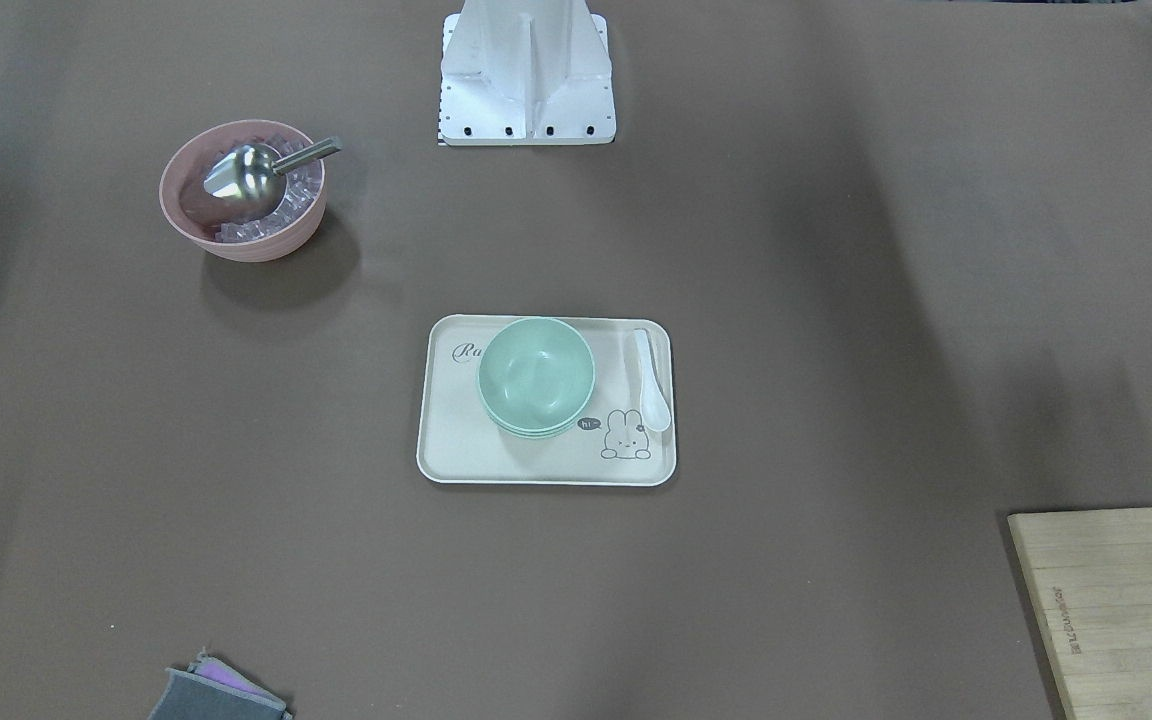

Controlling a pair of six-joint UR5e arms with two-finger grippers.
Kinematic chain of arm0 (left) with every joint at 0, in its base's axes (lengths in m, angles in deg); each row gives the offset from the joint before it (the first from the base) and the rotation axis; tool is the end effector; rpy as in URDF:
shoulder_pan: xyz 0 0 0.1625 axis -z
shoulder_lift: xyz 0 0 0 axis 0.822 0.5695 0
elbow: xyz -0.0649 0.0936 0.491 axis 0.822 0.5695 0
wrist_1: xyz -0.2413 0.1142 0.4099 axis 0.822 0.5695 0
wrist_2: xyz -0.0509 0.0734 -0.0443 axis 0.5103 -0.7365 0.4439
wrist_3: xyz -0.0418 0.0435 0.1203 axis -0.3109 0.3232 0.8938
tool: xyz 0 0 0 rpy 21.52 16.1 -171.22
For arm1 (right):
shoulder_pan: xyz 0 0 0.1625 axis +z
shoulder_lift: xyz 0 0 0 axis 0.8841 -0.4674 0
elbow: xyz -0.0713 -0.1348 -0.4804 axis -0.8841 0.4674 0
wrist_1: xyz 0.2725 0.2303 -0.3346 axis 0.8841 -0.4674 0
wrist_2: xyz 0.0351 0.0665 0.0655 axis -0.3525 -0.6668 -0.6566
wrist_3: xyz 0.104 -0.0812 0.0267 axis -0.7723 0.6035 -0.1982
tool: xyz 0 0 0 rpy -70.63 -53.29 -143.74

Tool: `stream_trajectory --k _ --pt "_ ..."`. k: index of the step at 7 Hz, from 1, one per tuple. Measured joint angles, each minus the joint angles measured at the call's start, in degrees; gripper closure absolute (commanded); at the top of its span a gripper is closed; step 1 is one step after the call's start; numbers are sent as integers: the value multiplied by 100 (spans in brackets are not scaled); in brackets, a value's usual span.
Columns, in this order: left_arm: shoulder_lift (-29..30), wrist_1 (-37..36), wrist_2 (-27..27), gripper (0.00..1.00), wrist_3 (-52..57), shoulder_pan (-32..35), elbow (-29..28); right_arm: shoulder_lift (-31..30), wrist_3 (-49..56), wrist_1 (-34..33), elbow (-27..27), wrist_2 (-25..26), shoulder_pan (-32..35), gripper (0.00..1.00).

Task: Stack green bowls together

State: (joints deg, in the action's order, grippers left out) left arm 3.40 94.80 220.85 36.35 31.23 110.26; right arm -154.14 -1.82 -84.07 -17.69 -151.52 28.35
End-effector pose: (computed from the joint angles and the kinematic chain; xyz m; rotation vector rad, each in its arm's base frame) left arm -0.0087 -0.4882 0.7983 0.0546 0.7845 0.1775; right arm 0.0413 -0.6430 0.7679 0.0481 -0.8066 -0.0800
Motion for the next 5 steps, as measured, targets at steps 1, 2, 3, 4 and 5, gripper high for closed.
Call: stream_trajectory --k 1,2,3,4,5 --pt "29 -158 144 2 -38 15 -8 5 2 -6 -2 3 3 0" --pt "36 -197 192 2 -101 22 -12 8 3 -8 -5 3 3 0" --pt "36 -199 204 2 -194 33 -2 9 0 -9 -6 1 4 0" --pt "37 -197 213 2 -284 42 8 8 -1 -7 -7 0 4 0" --pt "44 -196 220 2 -328 46 24 4 -2 -4 -6 -7 4 0"
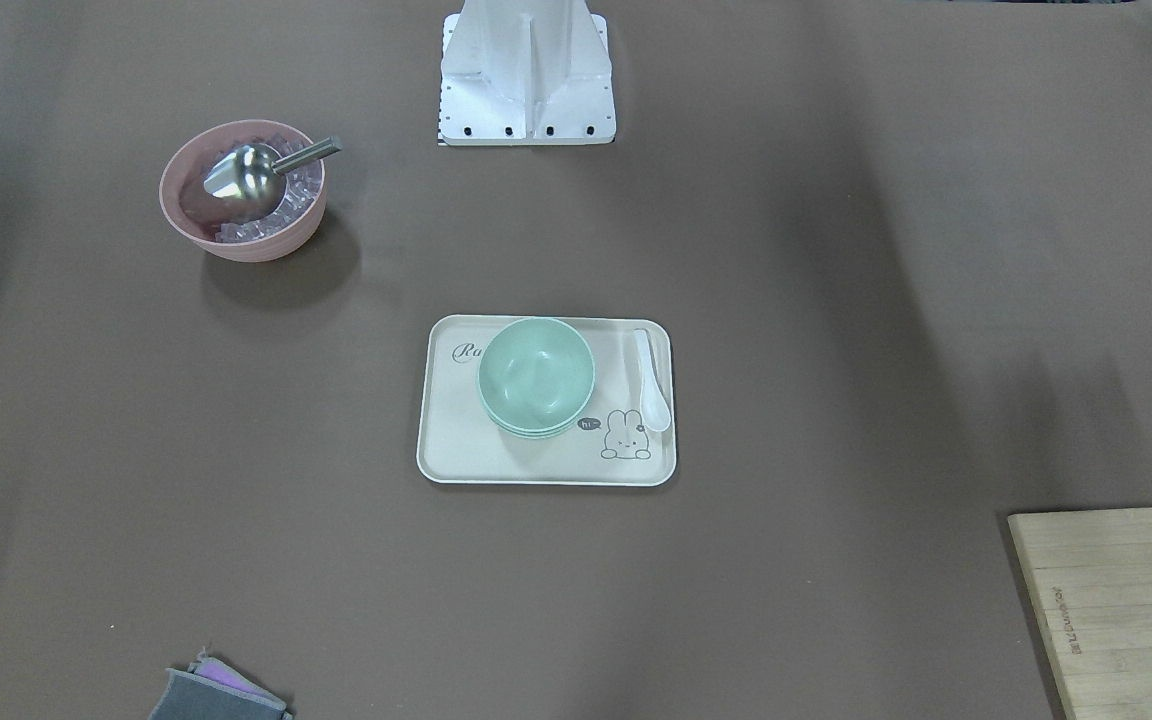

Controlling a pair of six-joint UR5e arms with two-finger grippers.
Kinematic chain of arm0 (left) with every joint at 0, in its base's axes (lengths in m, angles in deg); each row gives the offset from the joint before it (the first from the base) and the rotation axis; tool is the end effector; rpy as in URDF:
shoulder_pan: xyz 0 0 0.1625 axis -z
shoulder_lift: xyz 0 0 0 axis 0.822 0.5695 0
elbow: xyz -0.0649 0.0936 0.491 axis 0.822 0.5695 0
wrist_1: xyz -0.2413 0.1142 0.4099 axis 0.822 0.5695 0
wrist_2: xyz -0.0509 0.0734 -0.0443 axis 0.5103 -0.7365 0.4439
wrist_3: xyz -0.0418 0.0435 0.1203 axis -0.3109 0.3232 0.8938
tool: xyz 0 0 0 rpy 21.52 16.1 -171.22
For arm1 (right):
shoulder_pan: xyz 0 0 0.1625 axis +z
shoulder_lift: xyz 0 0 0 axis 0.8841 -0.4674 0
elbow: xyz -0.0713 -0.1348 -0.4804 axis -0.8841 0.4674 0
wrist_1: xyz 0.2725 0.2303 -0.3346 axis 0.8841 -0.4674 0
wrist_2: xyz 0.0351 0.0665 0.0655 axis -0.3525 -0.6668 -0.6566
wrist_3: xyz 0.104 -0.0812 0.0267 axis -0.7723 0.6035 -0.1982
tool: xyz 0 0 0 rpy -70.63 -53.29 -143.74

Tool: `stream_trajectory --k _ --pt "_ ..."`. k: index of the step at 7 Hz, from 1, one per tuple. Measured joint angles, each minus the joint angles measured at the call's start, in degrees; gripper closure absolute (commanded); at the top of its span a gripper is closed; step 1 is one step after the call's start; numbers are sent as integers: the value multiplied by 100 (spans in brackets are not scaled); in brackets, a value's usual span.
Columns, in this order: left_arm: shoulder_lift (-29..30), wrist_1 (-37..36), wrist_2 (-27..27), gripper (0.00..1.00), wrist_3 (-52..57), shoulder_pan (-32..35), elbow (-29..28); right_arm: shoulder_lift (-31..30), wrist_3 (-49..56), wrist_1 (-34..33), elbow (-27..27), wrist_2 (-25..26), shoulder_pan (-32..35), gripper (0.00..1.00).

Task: Stack green bowls together

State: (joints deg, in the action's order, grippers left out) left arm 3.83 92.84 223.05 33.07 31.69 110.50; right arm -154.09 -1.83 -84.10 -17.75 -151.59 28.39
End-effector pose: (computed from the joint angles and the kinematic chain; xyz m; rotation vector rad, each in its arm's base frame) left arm -0.0089 -0.4901 0.7921 0.0138 0.8234 0.1066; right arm 0.0417 -0.6436 0.7666 0.0497 -0.8078 -0.0797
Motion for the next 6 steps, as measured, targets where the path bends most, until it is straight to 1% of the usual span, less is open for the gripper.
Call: stream_trajectory --k 6 --pt "-71 155 -40 2 9 2 47 -4 -1 28 -3 -21 0 0"
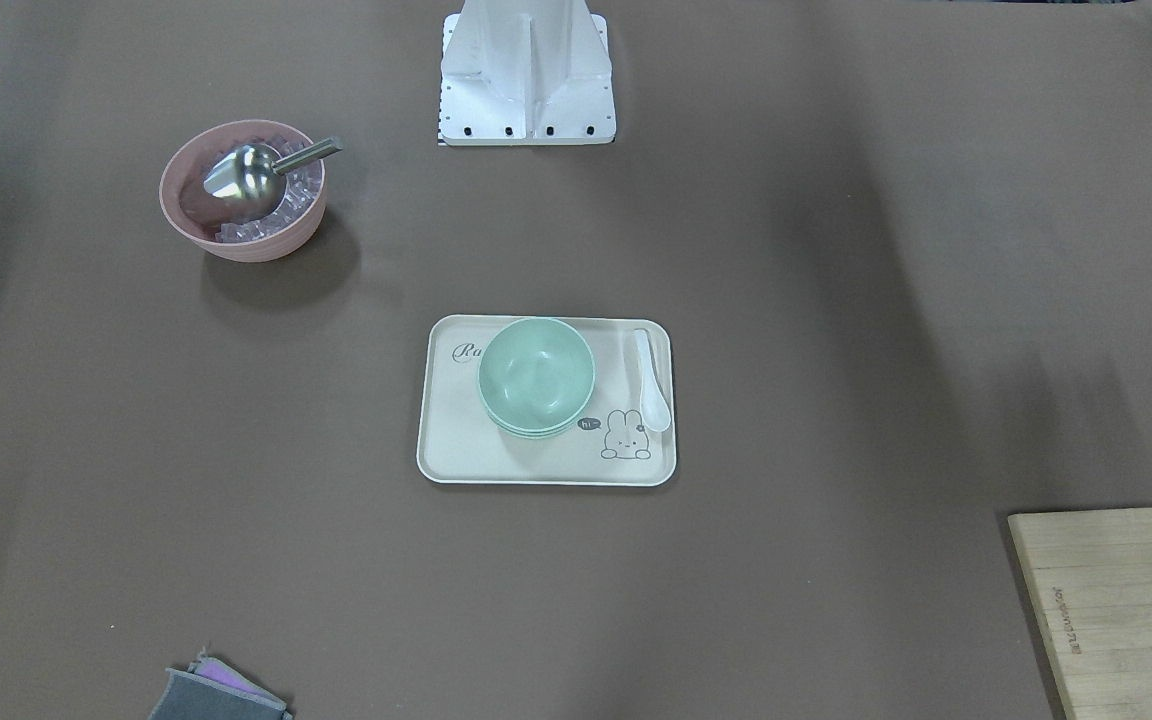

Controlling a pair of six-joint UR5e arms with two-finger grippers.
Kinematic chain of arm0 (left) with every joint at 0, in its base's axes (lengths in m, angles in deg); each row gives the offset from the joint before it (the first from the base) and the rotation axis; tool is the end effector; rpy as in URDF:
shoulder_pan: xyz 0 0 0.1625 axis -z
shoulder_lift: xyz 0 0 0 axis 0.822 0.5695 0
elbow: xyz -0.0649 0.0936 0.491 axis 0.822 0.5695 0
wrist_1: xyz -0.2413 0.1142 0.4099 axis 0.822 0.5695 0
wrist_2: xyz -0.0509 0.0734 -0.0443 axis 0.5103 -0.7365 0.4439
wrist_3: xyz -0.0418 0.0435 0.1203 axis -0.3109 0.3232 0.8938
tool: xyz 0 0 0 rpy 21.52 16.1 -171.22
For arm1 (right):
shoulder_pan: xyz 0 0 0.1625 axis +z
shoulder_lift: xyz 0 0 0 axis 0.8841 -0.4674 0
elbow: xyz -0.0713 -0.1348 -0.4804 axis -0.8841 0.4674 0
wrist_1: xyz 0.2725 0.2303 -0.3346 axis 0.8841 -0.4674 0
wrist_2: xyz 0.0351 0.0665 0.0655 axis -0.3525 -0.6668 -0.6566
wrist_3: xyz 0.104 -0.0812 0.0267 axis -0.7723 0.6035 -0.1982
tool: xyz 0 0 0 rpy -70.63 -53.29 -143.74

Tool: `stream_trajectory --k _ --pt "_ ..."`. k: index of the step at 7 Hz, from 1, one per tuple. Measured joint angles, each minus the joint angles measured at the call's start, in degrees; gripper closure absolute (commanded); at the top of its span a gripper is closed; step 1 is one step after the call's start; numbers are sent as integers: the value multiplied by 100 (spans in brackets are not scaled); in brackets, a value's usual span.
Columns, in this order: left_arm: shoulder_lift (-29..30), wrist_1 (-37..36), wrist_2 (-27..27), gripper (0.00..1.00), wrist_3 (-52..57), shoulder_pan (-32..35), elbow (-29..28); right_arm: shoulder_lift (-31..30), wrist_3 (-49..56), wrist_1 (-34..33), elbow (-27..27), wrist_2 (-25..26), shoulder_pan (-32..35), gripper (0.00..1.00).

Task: Stack green bowls together

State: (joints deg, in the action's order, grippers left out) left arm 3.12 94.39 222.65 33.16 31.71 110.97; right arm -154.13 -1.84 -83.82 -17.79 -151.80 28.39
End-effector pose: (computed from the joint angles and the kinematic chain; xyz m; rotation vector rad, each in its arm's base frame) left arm -0.0099 -0.4858 0.7913 0.0362 0.8163 0.1171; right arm 0.0413 -0.6437 0.7658 0.0544 -0.8112 -0.0815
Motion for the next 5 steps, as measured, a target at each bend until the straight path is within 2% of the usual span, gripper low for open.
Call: stream_trajectory --k 5 --pt "-32 -7 43 2 -28 2 -210 8 0 2 -2 -5 0 0"
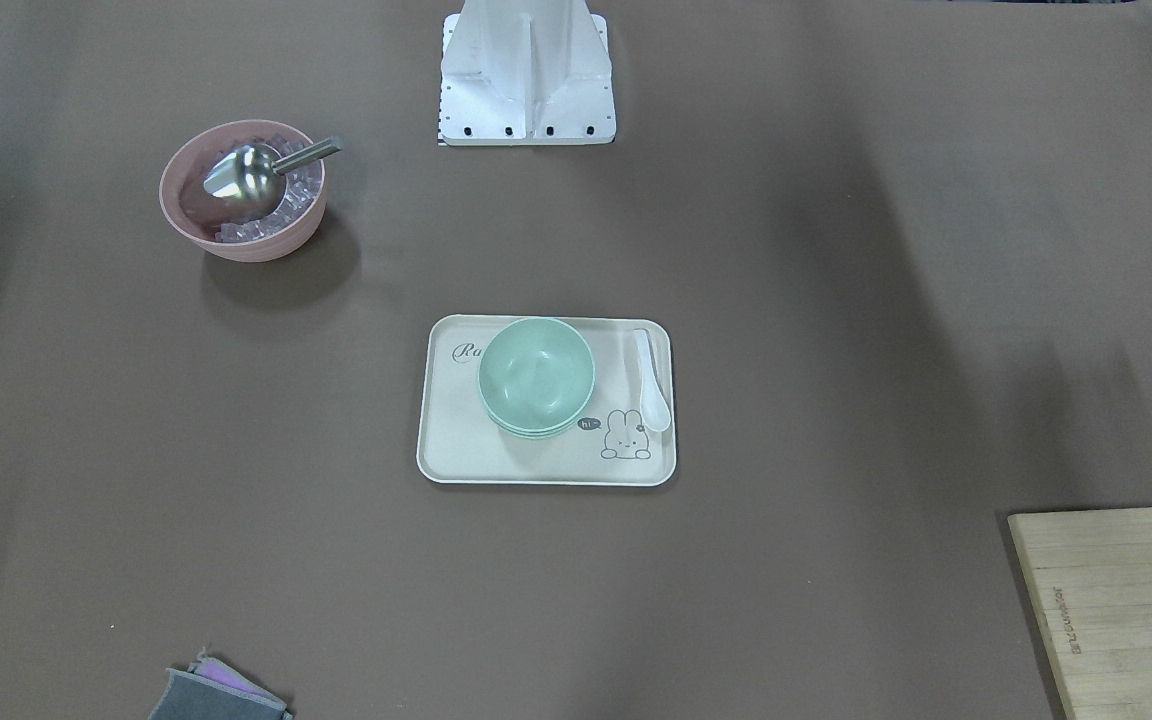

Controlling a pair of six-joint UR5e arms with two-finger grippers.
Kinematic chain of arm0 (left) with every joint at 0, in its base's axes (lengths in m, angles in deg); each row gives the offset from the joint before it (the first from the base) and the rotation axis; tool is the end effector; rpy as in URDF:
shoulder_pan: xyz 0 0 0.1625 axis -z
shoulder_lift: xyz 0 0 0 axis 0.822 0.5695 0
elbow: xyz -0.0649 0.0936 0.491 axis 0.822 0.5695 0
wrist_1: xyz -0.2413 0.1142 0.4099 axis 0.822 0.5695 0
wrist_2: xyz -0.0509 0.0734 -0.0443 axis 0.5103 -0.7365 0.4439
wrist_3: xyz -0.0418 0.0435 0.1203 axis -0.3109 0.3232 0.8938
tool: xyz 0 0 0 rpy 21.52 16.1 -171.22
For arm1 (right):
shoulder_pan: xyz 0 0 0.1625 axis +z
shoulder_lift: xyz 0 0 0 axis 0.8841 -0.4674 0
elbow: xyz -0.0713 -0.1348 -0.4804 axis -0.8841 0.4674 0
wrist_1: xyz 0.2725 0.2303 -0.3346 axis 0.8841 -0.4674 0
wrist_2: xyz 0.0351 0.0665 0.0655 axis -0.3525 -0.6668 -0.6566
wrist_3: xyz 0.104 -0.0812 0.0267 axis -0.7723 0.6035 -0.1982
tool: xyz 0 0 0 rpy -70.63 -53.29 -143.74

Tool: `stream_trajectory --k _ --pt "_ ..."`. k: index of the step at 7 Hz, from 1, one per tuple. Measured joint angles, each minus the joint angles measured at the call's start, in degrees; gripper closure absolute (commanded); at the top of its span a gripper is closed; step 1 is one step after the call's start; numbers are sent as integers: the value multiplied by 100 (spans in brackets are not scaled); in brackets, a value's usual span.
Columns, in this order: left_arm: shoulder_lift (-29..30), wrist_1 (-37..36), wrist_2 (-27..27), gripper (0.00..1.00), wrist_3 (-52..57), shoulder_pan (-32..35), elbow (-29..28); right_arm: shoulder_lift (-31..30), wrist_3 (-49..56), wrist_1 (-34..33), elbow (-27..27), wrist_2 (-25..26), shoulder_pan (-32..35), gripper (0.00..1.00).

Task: Stack green bowls together

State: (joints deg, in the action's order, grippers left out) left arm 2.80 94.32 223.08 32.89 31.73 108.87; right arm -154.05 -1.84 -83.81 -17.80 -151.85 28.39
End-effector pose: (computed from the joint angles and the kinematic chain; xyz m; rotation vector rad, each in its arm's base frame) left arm -0.0099 -0.4768 0.8142 -0.0066 0.8238 0.0944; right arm 0.0413 -0.6445 0.7647 0.0561 -0.8120 -0.0822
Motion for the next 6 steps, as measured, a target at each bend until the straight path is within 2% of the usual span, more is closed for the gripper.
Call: stream_trajectory --k 6 --pt "41 -2 20 2 15 0 52 -4 0 10 0 9 0 0"
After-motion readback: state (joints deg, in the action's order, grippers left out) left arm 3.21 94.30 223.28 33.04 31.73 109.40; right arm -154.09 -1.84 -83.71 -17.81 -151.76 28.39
